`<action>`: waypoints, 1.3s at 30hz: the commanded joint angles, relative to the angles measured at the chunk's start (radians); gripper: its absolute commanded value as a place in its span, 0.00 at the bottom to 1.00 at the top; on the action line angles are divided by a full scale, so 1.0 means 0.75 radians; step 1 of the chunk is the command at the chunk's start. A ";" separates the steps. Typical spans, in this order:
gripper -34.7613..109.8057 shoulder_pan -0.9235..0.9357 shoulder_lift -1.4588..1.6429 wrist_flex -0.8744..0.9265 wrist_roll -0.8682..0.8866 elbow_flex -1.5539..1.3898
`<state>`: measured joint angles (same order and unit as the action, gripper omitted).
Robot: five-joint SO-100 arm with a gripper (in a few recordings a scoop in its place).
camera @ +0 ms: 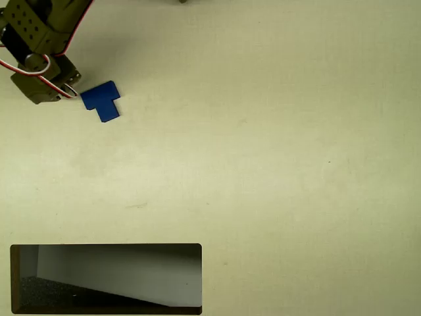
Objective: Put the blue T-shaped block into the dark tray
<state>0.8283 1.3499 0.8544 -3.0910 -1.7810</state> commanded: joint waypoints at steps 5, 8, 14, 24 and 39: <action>0.24 -0.016 0.200 0.078 -0.949 -0.217; 0.24 -0.022 0.260 0.076 -0.951 -0.303; 0.24 -0.127 0.329 -0.041 -0.783 -0.475; 0.24 -0.421 0.196 -0.272 -0.276 -0.444; 0.24 -0.783 -0.198 -0.340 0.335 0.022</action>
<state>0.2608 1.2226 0.5952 -2.8931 -1.8009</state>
